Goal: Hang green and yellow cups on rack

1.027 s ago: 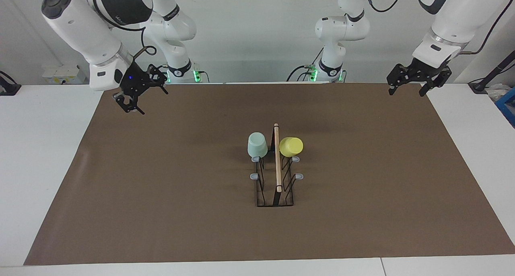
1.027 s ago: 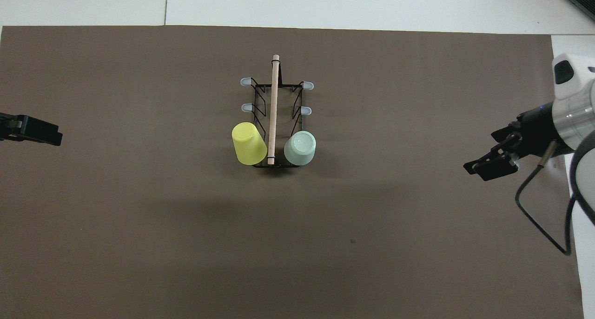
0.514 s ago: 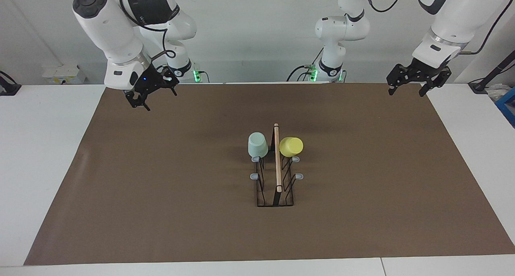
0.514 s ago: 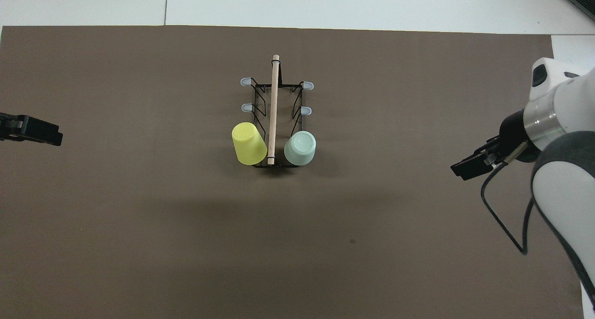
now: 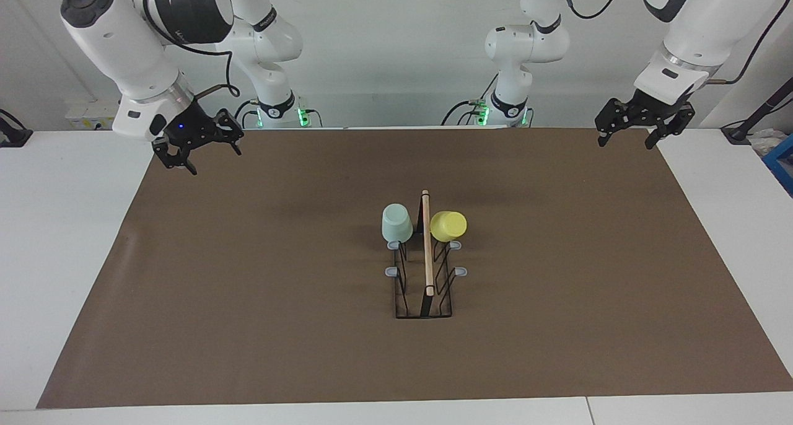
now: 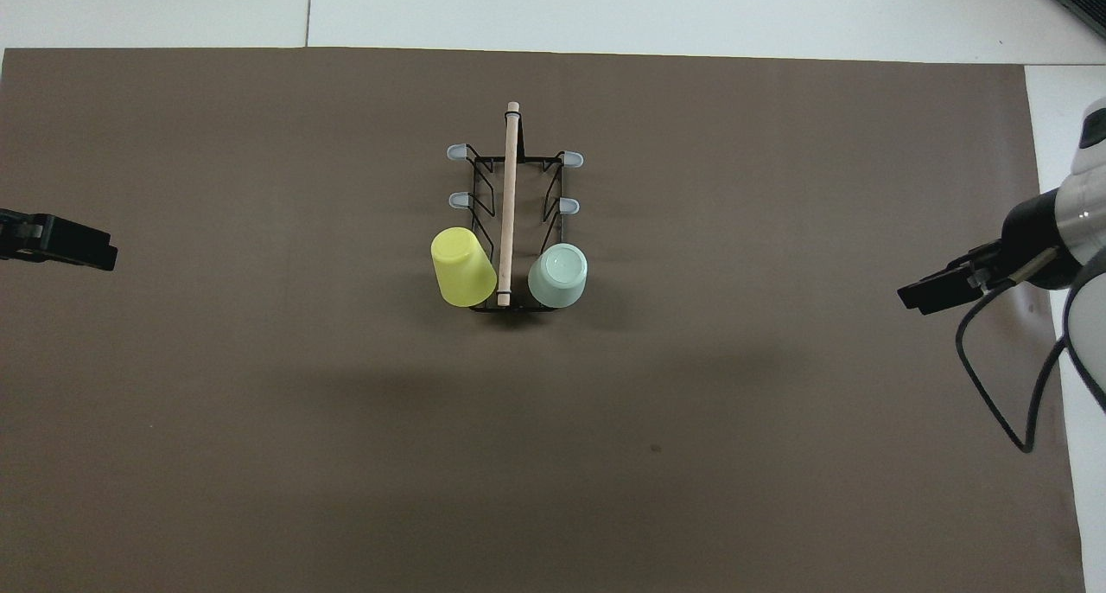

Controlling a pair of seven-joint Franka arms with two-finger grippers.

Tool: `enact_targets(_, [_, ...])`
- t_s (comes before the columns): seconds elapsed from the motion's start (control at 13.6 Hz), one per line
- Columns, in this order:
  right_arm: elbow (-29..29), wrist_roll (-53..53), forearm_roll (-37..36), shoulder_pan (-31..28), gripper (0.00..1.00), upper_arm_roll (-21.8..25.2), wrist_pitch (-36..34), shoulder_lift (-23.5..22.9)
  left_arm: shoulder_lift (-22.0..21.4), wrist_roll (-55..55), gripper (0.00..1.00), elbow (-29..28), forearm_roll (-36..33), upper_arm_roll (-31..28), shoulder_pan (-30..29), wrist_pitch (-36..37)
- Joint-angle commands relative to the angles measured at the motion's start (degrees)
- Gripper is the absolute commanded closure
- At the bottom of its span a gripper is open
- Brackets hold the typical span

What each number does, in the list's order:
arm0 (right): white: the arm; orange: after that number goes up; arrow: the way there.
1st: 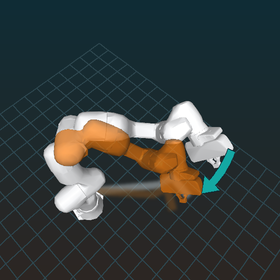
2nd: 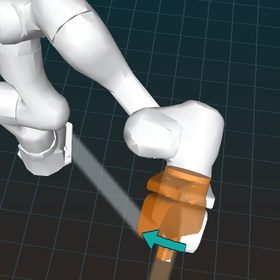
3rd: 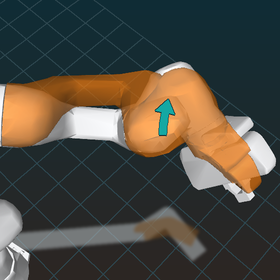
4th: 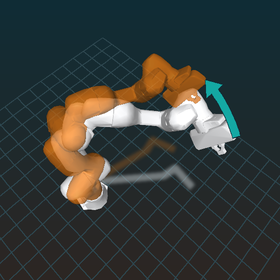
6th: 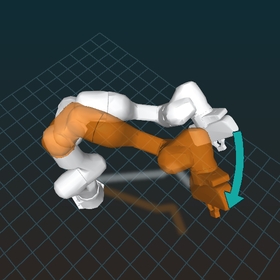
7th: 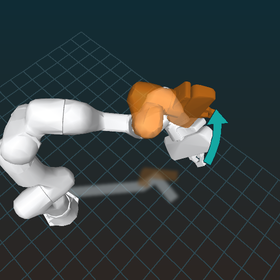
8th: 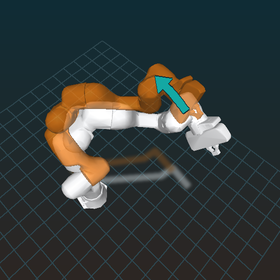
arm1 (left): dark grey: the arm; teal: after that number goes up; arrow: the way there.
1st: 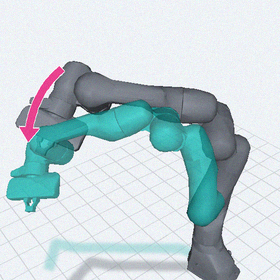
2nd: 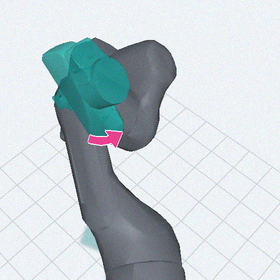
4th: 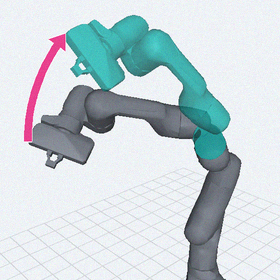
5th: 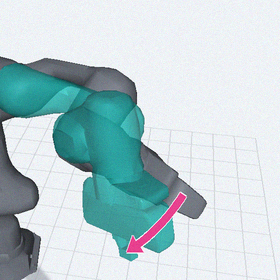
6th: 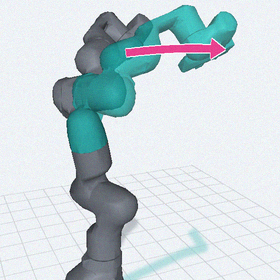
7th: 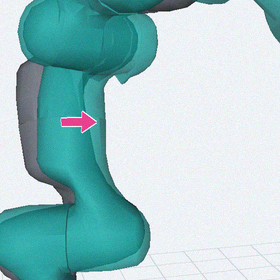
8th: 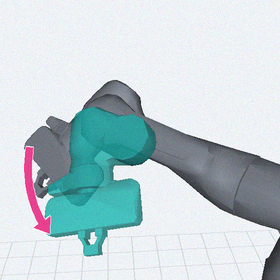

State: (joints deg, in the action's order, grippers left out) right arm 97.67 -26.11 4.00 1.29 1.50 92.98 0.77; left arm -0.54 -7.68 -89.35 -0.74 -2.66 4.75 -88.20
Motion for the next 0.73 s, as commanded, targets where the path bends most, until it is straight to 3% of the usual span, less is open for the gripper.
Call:
enact_targets(0.0, [1.2, 1.3, -2.3, 1.0, 0.00, -0.2, 4.3, 0.6, -0.9, -0.8, 0.00, -0.9, -0.3, 0.4, -0.4, -1.0])
enact_targets(0.29, [1.3, 10.8, -2.5, 2.9, 0.00, -0.2, 3.1, 0.7, -0.9, -0.8, 0.00, -0.9, -0.3, 0.4, -0.4, -1.2])
enact_targets(0.66, [1.4, 11.7, -2.9, 2.4, 0.00, -0.4, 3.2, 0.7, -0.9, -1.0, 0.00, -0.9, 1.3, 0.0, -0.7, -1.4])
